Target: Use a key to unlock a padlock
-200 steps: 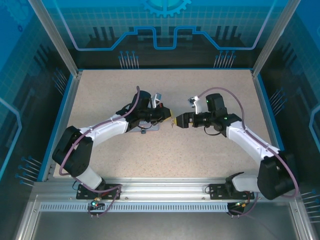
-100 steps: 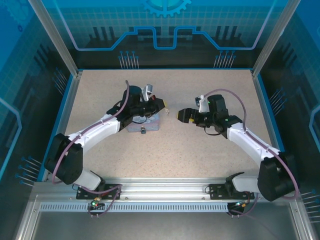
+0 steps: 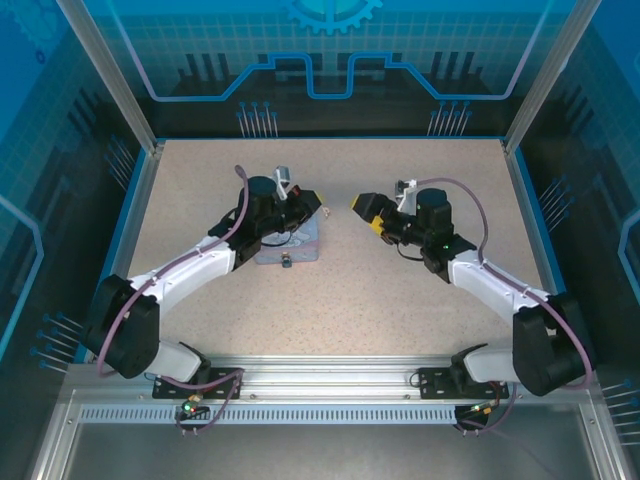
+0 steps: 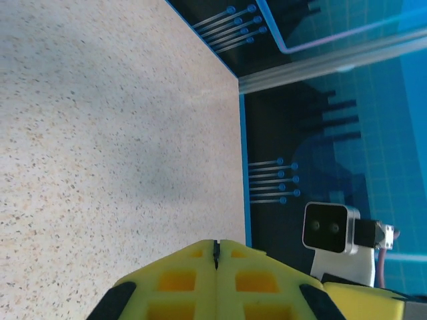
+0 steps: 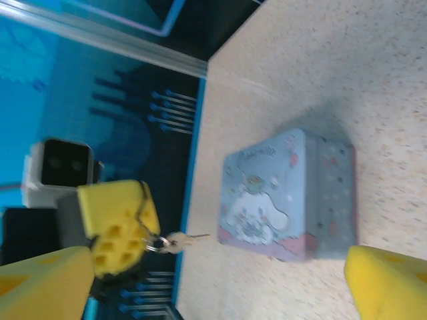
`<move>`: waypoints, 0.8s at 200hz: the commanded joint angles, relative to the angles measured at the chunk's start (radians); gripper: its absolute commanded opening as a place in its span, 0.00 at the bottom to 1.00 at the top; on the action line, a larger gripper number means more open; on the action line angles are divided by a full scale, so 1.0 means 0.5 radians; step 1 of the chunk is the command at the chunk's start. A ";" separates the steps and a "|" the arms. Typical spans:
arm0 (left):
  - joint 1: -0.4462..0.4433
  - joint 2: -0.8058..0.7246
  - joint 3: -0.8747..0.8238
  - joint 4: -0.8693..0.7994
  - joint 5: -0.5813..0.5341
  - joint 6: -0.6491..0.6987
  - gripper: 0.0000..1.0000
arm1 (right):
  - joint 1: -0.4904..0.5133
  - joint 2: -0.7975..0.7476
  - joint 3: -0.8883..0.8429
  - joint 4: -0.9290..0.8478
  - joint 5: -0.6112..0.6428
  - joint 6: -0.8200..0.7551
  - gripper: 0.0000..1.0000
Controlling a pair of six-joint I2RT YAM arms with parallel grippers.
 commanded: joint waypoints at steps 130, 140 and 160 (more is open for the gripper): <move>-0.005 -0.126 -0.159 0.376 -0.450 -0.355 0.00 | 0.288 0.696 0.288 1.068 0.220 0.634 0.52; -0.006 -0.127 -0.159 0.373 -0.451 -0.356 0.00 | 0.297 0.710 0.357 1.073 0.216 0.637 0.52; -0.008 -0.125 -0.157 0.379 -0.451 -0.357 0.00 | 0.308 0.736 0.381 1.095 0.205 0.648 0.51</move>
